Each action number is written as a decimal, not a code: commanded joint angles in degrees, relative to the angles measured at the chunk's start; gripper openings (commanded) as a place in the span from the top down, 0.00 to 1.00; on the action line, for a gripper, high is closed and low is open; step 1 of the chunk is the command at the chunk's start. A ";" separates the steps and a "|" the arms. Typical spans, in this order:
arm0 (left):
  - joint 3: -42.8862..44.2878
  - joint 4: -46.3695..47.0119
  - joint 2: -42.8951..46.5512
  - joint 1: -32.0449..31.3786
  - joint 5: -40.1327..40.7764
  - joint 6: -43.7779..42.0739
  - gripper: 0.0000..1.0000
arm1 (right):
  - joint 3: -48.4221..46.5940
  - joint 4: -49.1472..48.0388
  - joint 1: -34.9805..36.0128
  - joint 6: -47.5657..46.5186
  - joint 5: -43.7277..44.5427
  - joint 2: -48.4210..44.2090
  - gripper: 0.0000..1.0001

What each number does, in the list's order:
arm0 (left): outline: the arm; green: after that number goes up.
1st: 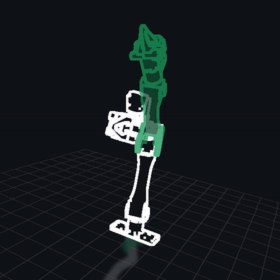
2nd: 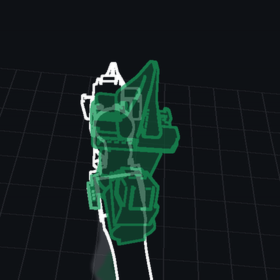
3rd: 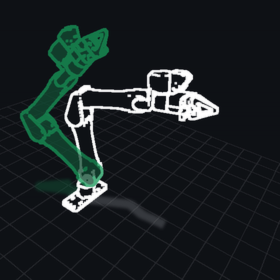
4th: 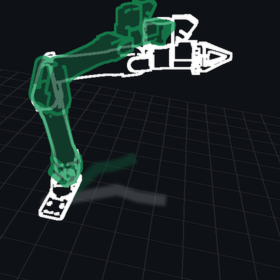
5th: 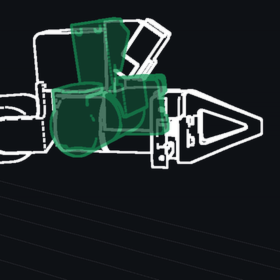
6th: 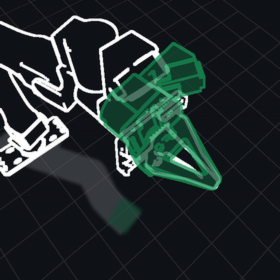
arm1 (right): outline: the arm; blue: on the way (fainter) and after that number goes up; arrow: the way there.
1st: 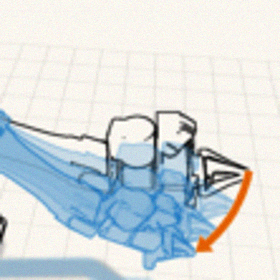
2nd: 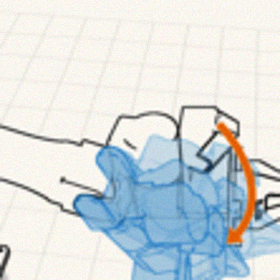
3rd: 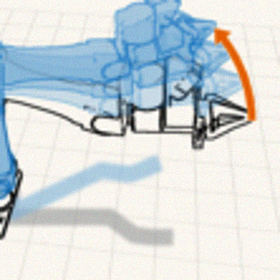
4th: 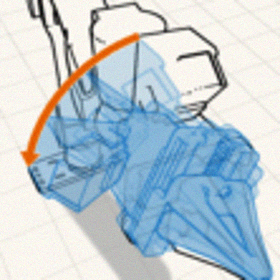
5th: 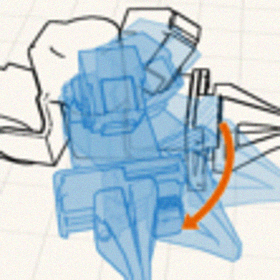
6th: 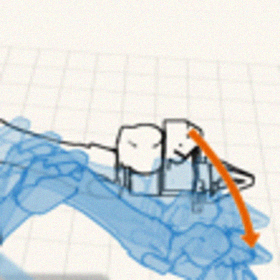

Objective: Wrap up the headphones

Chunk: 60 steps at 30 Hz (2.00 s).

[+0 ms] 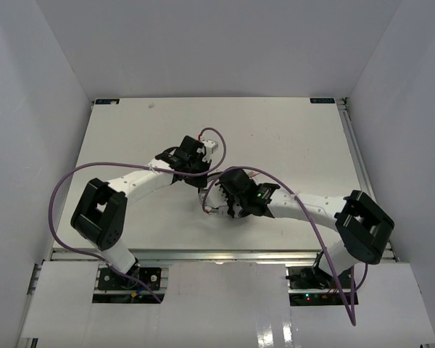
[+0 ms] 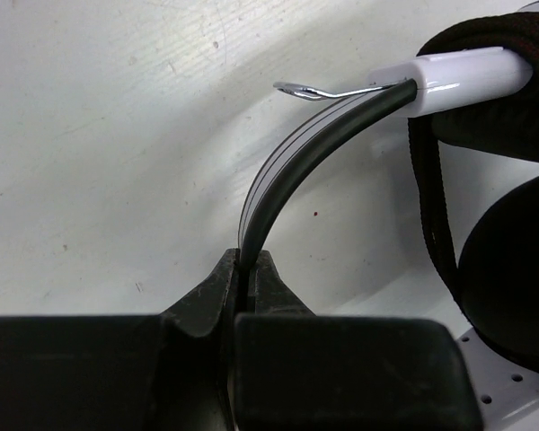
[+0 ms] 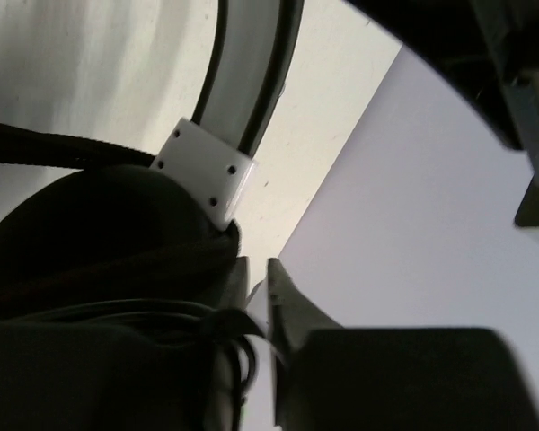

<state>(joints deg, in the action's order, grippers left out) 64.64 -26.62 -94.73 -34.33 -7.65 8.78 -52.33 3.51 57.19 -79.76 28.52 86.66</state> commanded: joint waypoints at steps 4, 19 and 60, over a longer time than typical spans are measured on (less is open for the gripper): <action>-3.56 3.75 6.56 2.50 -3.16 3.59 1.00 | -7.06 -1.78 1.24 -2.69 -1.97 6.04 0.59; -5.58 3.21 4.05 6.99 -9.93 3.32 1.00 | -11.07 4.17 -1.37 -4.07 -5.74 3.45 0.14; -3.18 -2.30 1.00 6.90 -17.97 -2.98 1.00 | -31.11 41.66 -9.20 -11.45 -39.46 9.16 0.04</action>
<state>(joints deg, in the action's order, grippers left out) 60.47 -30.01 -94.58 -27.44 -19.38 5.80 -79.73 39.28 48.99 -91.49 -4.18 94.57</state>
